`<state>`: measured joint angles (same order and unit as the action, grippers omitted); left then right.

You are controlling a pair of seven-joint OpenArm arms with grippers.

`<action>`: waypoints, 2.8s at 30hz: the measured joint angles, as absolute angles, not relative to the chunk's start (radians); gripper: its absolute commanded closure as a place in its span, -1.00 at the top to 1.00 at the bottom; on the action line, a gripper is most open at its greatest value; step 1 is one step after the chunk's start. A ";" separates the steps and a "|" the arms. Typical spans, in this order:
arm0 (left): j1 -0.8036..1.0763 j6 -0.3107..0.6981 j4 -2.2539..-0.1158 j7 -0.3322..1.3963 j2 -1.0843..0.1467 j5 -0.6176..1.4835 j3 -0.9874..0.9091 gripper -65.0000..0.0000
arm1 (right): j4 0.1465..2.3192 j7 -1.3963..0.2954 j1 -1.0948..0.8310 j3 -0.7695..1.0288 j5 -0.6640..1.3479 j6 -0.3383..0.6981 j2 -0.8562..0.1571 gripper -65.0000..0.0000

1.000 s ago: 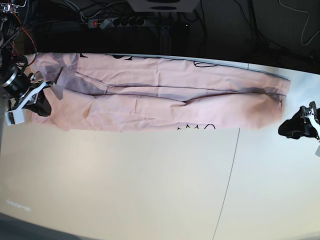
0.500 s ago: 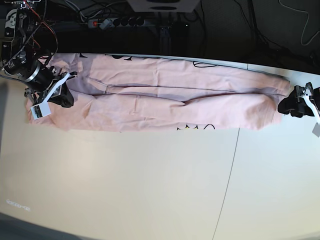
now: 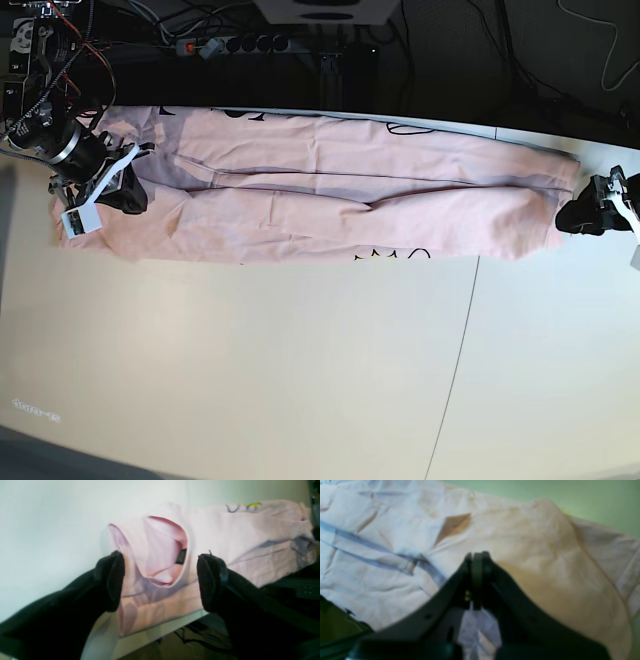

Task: Fold the T-shirt properly
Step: 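Regrasp the strip end with the left gripper and straighten it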

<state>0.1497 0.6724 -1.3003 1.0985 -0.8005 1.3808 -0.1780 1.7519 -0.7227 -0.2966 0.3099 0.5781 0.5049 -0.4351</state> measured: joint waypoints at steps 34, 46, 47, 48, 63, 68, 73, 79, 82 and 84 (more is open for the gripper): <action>0.141 0.670 -1.301 0.913 -0.717 1.059 -0.079 0.46 | 1.752 -0.734 -0.297 0.310 0.579 0.505 -0.435 -1.00; 0.101 0.673 -1.300 0.949 -0.733 1.040 -0.072 0.46 | 1.752 -0.749 -0.297 0.310 0.578 0.505 -0.435 -1.00; 0.099 0.673 -1.300 0.953 -0.734 1.040 -0.072 0.46 | 1.752 -0.749 -0.297 0.310 0.578 0.505 -0.435 -1.00; 0.099 0.673 -1.300 0.953 -0.735 1.039 -0.072 0.46 | 1.752 -0.749 -0.297 0.310 0.578 0.505 -0.435 -1.00; 0.086 0.673 -1.300 0.943 -0.736 0.951 -0.071 0.46 | 1.752 -0.749 -0.297 0.310 0.579 0.505 -0.435 -1.00; 0.085 0.672 -1.300 0.933 -0.713 0.920 -0.073 0.46 | 1.752 -0.749 -0.297 0.310 0.594 0.505 -0.435 -1.00; 0.080 0.670 -1.300 0.923 -0.678 0.904 -0.078 0.46 | 1.752 -0.749 -0.297 0.310 0.594 0.505 -0.435 -1.00; 0.077 0.670 -1.301 0.923 -0.664 0.906 -0.078 0.45 | 1.752 -0.749 -0.297 0.310 0.594 0.505 -0.435 -1.00; 0.077 0.670 -1.301 0.923 -0.664 0.908 -0.078 0.44 | 1.752 -0.749 -0.297 0.310 0.594 0.505 -0.435 -1.00; 0.077 0.670 -1.301 0.923 -0.664 0.909 -0.078 0.22 | 1.752 -0.749 -0.297 0.310 0.594 0.505 -0.435 -1.00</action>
